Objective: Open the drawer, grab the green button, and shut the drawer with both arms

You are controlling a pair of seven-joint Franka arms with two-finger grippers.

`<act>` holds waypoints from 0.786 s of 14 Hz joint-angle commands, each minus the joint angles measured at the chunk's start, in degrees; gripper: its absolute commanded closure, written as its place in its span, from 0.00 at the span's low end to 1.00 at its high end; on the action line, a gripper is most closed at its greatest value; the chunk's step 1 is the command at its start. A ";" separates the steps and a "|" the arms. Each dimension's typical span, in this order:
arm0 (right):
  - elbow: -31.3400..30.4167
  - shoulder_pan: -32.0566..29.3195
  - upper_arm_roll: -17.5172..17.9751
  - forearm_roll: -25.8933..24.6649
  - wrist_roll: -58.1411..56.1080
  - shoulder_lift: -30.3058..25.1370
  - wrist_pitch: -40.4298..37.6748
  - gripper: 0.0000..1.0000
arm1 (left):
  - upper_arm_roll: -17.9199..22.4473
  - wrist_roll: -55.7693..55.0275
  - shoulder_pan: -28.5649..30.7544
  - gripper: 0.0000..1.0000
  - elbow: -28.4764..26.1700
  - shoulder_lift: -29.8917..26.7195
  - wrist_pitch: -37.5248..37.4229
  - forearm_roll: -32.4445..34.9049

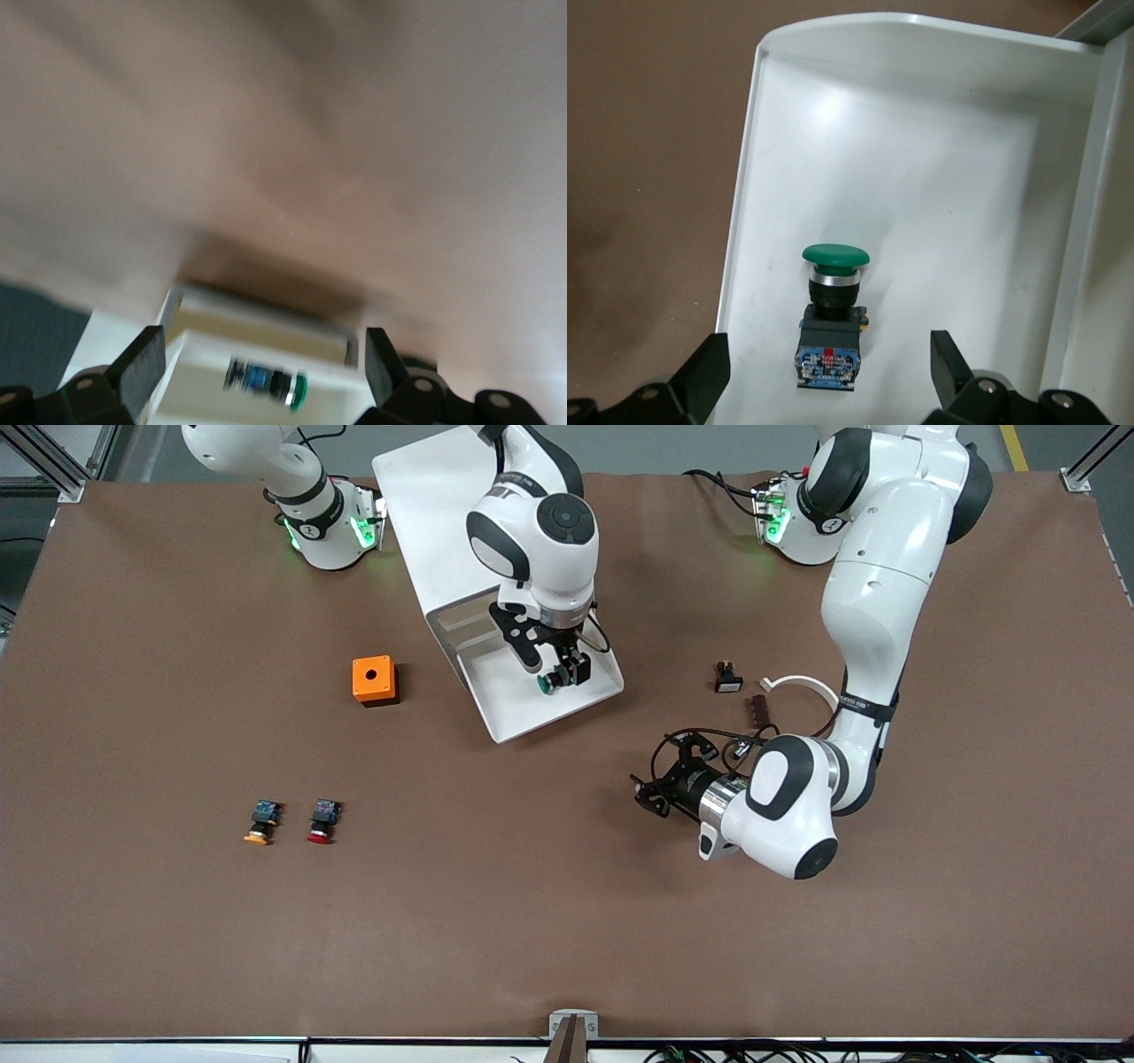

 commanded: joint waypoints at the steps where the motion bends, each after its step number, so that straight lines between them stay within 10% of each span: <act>1: 1.86 1.27 -0.51 -2.78 3.62 2.75 0.54 0.00 | 0.47 1.46 -1.70 0.01 -1.25 -2.68 6.20 7.80; 11: 2.48 1.71 -0.42 -2.70 4.33 6.01 3.27 0.00 | 0.38 -6.43 -6.88 0.01 -1.95 -4.00 21.94 29.09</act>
